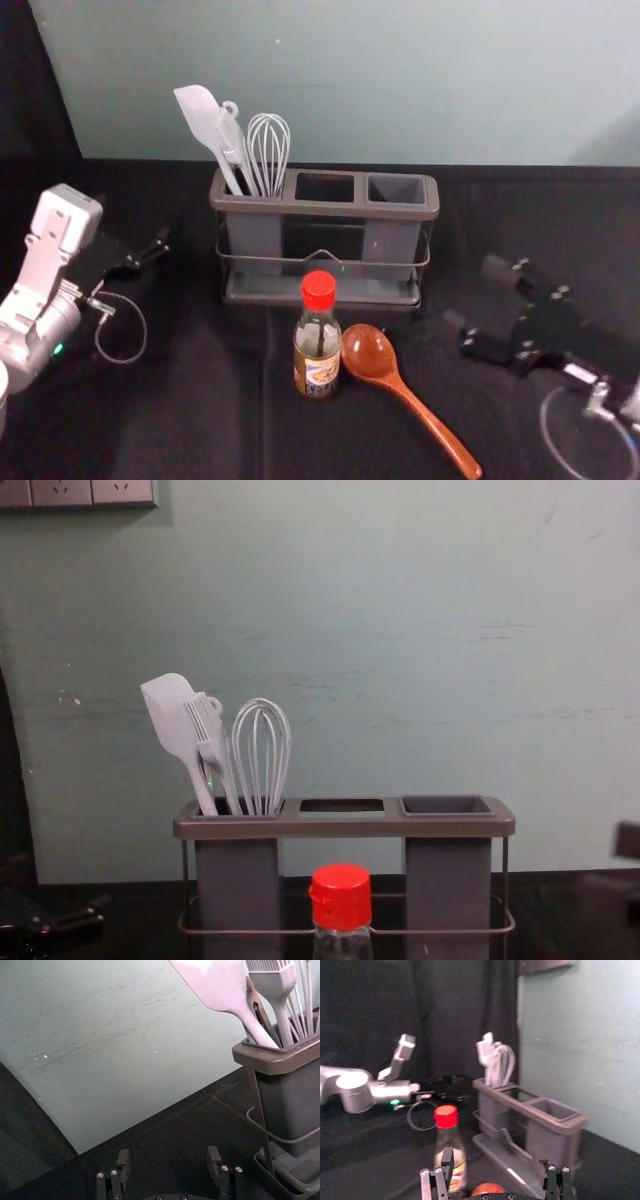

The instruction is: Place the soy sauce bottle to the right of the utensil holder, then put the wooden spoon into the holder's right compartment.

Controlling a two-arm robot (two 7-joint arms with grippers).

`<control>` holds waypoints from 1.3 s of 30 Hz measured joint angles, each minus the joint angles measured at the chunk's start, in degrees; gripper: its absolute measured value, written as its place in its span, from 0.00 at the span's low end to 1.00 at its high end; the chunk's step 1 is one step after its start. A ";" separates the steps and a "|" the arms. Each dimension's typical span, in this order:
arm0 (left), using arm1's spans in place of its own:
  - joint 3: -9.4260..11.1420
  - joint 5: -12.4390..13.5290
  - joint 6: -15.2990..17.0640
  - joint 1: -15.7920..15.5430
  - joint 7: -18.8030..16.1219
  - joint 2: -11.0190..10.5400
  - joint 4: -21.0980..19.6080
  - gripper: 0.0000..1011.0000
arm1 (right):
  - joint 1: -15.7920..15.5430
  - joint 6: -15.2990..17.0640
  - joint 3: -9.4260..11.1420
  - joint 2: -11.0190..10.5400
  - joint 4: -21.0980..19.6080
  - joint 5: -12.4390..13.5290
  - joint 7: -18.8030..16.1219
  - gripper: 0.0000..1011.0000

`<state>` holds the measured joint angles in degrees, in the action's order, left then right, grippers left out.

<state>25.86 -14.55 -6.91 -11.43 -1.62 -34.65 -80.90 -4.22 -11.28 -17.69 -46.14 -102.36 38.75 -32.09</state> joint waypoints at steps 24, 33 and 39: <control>0.00 0.00 0.00 0.00 0.00 0.00 0.00 0.99 | 16.41 9.59 -12.28 9.91 8.11 -5.42 -9.27 0.99; 0.00 0.00 0.00 0.00 0.00 0.00 0.00 0.99 | 20.84 10.48 -14.98 12.90 11.76 -5.54 -10.30 0.99; 0.00 0.00 0.00 0.00 0.00 0.00 0.00 0.99 | 22.66 10.67 -16.36 14.27 13.27 -5.67 -10.55 0.99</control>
<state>25.86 -14.55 -6.91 -11.43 -1.62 -34.65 -80.90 18.45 -0.61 -34.05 -31.87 -89.09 33.08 -42.65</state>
